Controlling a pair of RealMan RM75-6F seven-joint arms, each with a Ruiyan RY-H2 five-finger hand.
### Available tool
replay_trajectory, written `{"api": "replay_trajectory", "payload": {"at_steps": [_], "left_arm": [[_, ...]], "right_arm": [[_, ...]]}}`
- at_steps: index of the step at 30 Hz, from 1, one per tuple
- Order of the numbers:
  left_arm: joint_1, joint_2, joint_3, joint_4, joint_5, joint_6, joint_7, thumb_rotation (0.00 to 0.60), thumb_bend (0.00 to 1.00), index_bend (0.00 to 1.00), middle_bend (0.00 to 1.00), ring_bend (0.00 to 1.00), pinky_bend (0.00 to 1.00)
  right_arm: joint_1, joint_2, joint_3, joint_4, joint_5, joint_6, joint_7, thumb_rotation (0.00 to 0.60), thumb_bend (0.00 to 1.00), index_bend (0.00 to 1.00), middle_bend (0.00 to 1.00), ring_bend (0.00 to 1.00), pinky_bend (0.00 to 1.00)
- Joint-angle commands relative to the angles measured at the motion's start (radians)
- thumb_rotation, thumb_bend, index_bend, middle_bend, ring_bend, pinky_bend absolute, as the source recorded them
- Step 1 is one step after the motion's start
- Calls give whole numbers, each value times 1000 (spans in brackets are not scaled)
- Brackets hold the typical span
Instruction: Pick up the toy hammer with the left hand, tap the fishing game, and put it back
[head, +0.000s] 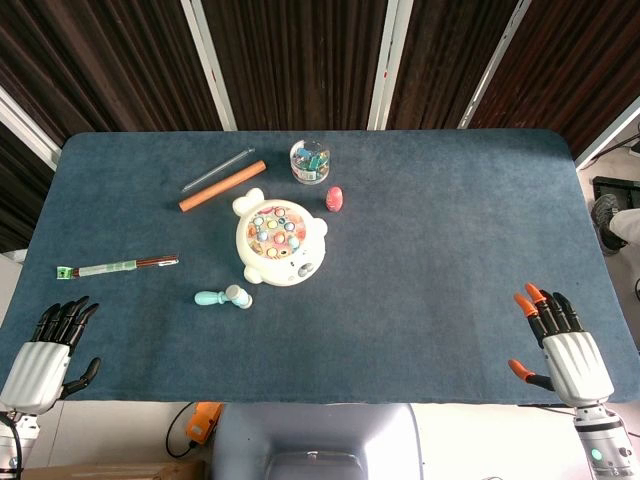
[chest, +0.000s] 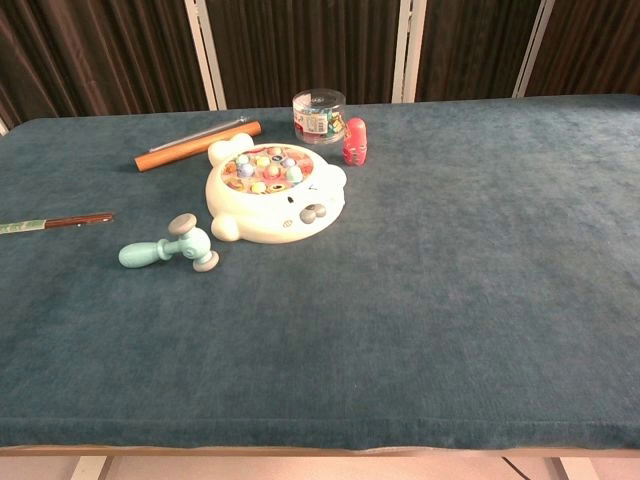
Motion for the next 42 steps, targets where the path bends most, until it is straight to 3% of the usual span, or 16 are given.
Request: {"api": "replay_trajectory", "payload": {"at_steps": [1,6,11,15,22,29,42], "left_arm": [[-7,-5,1,0,-1,-12,-13,600,349,29,0,0,0],[-58,-60,-6,54,31,-58,-122,600,342,26,0,0,0],[-137,-185,-62,188,13,-109,-271,600,352,26,0,0,0],[-199,-246,-87,259,-23,-195,-309,600,358,30,0,0,0],[-278,-325,-107,315,-94,-334,-309,600,370,54,0,0,10],[-321,-421,-122,383,-139,-384,-257,600,374,136,34,3,43],[-375,-553,-151,523,-195,-426,-278,600,380,291,164,109,77]], "right_arm": [[1,-1,-1,0,-2,-2,-1,600,326,0,0,0,0],[2,6,-14,-5,-12,-13,4,600,326,0,0,0,0],[1,12,-14,-3,-14,-9,24,600,326,0,0,0,0],[7,13,-11,-4,-10,-18,28,600,327,0,0,0,0],[18,11,-11,-6,1,-45,24,600,327,0,0,0,0],[21,14,-13,-10,-4,-46,30,600,326,0,0,0,0],[19,27,-11,-12,-1,-38,56,600,327,0,0,0,0]]}}
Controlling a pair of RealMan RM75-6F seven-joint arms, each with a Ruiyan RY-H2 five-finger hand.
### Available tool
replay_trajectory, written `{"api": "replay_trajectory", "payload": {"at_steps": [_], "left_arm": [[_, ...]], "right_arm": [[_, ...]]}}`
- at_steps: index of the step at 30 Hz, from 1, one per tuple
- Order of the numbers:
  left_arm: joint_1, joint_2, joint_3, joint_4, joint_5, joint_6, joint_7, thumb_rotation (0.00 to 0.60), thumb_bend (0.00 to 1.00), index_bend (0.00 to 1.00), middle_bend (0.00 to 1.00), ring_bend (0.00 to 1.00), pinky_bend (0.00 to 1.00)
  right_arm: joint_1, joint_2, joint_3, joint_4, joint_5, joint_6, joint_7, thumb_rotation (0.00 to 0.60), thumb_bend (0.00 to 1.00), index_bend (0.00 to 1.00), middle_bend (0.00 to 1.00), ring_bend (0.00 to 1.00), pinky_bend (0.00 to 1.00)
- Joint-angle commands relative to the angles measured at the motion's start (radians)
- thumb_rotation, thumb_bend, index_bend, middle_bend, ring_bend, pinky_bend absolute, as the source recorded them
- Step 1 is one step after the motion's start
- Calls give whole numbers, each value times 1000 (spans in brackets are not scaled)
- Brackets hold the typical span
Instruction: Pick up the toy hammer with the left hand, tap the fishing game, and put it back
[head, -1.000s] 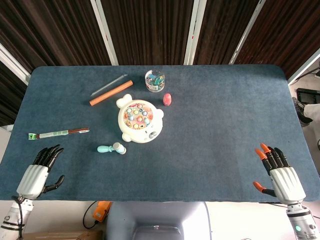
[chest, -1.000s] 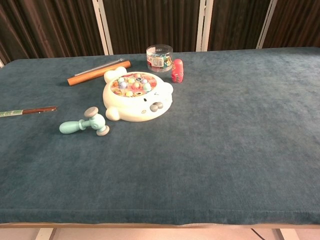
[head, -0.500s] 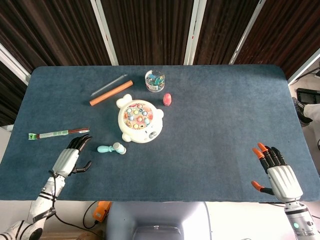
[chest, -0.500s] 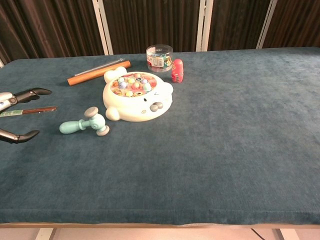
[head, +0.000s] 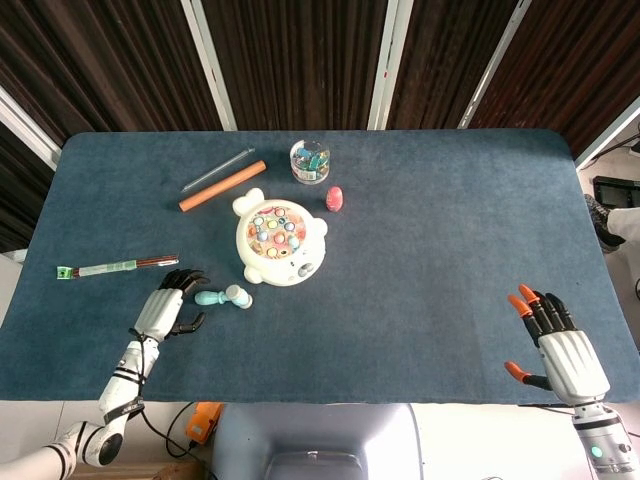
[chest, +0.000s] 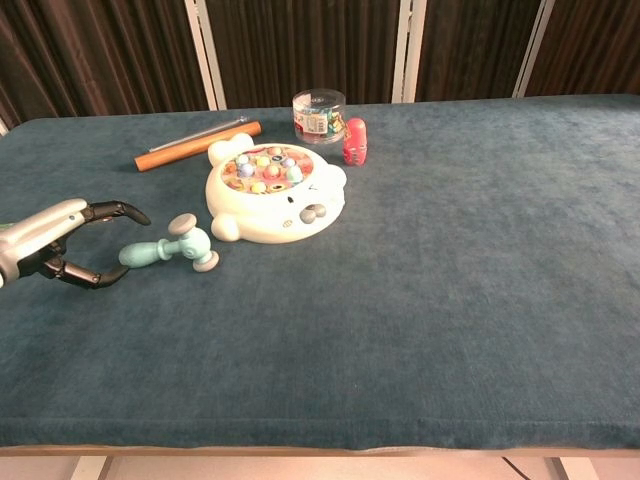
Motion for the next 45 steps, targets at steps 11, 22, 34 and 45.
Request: {"api": "replay_trajectory", "payload": {"at_steps": [11,22,34,45], "left_arm": [[-41,-106,-24,129,-26,-6,-38,600,397,369,248,189,138],[-53,-144,-26,165,-24,16,-51,600,408,407,292,232,148],[-54,-146,-12,145,-19,24,-28,600,413,422,305,247,151],[-52,-151,-7,137,-20,36,-6,600,432,521,380,296,154]], "right_arm": [[5,12,-8,-2,-6,-12,14,600,327,0,0,0,0],[5,15,-5,-4,2,-13,15,600,327,0,0,0,0],[4,18,-5,-4,1,-10,21,600,327,0,0,0,0],[3,21,-6,-3,-2,-7,27,600,326,0,0,0,0]]}}
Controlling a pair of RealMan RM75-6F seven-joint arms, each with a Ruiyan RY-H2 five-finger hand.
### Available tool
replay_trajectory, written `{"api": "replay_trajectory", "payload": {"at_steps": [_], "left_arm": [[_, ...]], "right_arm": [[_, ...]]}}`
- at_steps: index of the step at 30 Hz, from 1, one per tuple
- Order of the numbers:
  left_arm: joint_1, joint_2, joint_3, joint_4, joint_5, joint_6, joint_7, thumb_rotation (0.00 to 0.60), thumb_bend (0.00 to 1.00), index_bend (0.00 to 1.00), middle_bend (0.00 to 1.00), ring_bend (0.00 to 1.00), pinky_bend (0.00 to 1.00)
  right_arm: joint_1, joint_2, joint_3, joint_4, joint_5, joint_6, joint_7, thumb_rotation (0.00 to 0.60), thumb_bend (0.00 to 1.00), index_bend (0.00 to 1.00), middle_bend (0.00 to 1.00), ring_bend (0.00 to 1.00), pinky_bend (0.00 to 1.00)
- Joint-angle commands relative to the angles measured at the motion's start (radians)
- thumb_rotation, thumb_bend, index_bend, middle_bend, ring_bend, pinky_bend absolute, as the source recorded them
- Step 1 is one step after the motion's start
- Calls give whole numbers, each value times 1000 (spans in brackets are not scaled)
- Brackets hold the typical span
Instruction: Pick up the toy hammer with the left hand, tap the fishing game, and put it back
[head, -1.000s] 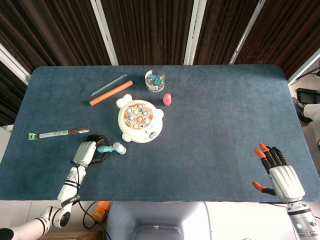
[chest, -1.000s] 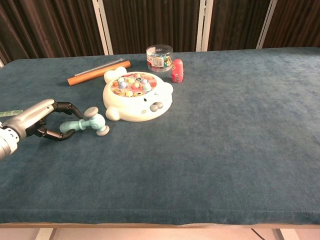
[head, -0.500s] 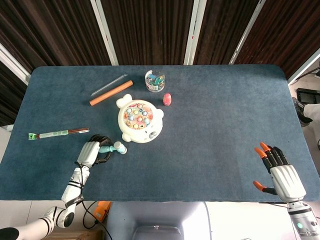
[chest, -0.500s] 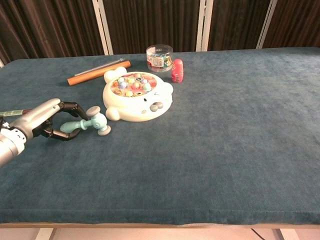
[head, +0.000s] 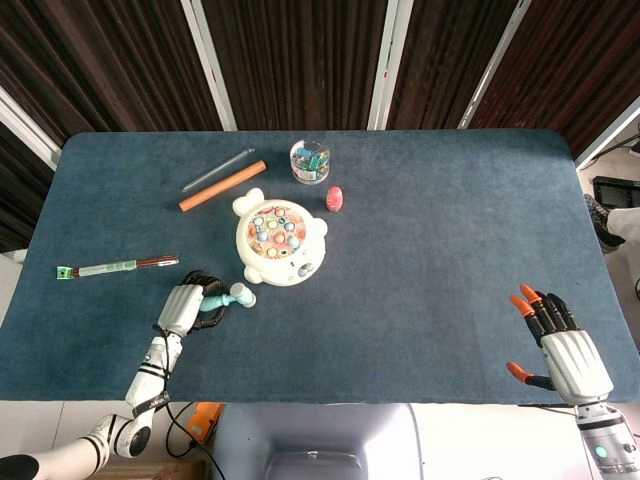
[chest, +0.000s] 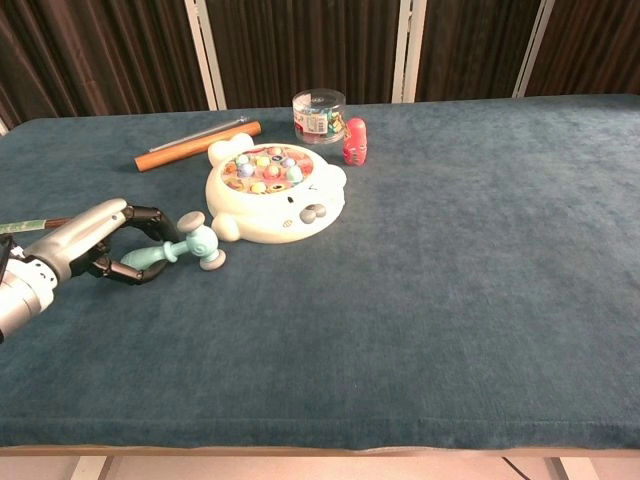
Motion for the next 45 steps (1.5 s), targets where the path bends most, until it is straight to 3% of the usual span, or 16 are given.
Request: {"api": "replay_trajectory", "payload": {"at_steps": [1,8,16,23,28,32,36,39,45], "left_arm": [[1,-2,2,1,-2,0,6,600,435,530,386,299,154],[5,-7,4,3,-4,5,17,600,491,588,446,346,160],[20,-28,7,24,1,45,26,600,631,682,551,414,222],[31,-49,7,48,6,77,24,600,696,680,578,437,258],[53,-91,-1,100,20,151,-47,600,741,664,614,465,328],[61,-111,1,142,43,205,-89,600,768,648,644,508,475],[67,-118,0,162,57,245,-109,600,781,634,665,587,824],[70,-113,-6,160,65,275,-110,600,785,628,684,646,981],[73,-77,-16,99,70,303,-110,600,807,608,733,856,1000]], "right_arm": [[0,0,0,1,0,1,1,600,326,0,0,0,0],[1,0,0,1,0,-2,-1,600,327,0,0,0,0],[-1,1,-1,0,-2,1,0,600,327,0,0,0,0],[-1,2,-2,0,-3,1,1,600,327,0,0,0,0],[-2,3,-4,0,-5,2,3,600,327,0,0,0,0],[-1,4,-6,-1,-8,1,3,600,326,0,0,0,0],[-1,4,-7,-1,-10,1,3,600,326,0,0,0,0],[0,5,-8,-1,-11,-2,1,600,327,0,0,0,0],[3,6,-10,-2,-15,-6,-2,600,326,0,0,0,0]]}}
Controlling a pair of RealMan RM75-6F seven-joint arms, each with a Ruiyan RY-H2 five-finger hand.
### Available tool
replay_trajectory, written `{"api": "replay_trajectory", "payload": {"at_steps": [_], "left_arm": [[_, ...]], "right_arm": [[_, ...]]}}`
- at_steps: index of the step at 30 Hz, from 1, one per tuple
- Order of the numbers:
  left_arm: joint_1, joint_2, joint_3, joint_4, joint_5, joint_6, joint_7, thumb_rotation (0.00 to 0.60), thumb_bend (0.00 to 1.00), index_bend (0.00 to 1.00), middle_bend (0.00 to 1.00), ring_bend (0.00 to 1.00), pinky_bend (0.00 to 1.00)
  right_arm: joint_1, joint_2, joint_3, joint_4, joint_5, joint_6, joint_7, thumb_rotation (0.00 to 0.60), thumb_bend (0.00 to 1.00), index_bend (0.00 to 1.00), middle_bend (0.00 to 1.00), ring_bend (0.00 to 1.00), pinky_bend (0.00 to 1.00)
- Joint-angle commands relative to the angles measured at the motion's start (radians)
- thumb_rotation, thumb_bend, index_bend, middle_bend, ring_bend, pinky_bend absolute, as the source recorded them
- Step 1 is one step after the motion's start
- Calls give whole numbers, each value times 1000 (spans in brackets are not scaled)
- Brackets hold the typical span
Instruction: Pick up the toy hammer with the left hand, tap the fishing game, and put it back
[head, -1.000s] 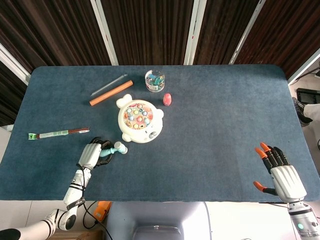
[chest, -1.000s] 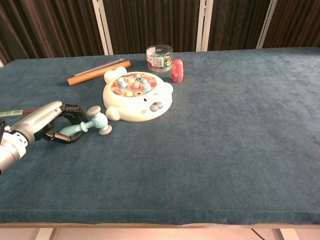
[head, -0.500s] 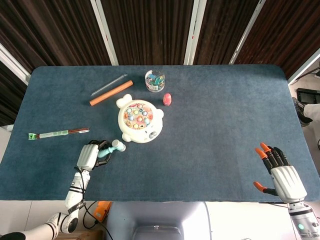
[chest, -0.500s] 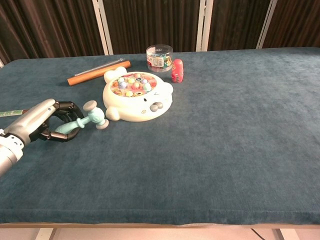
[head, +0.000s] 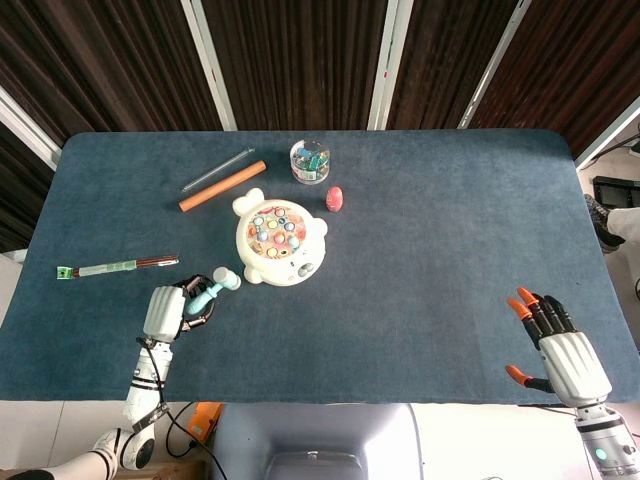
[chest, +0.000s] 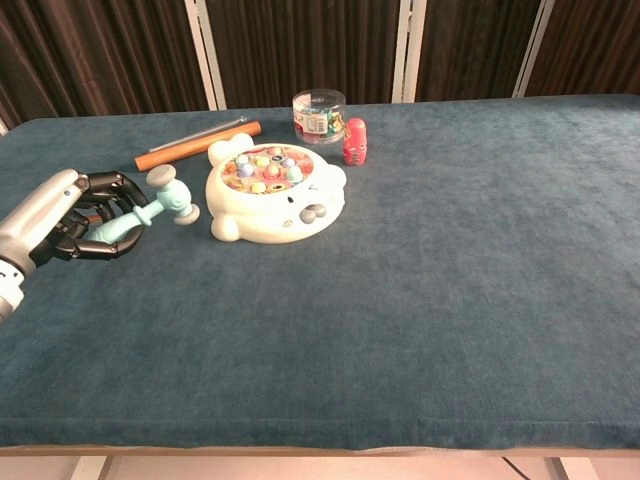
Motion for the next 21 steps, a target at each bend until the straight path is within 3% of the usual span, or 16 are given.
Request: {"api": "replay_trajectory", "payload": {"at_steps": [1,12,21], "left_arm": [[3,23,-7,-39,5,16,-1,600,813,604,752,884,1000],[-9,68,-33,-130,-3,11,-31,600,856,598,896,1000,1000],[-122,130,-152,-302,-130,-172,157,600,882,598,919,1000,1000]], "right_arm": [[1,1,-1,-1,-2,-1,0,600,327,0,0,0,0],[1,6,-4,-1,-7,0,8,600,327,0,0,0,0],[5,13,-4,-1,-4,-7,20,600,327,0,0,0,0]]}}
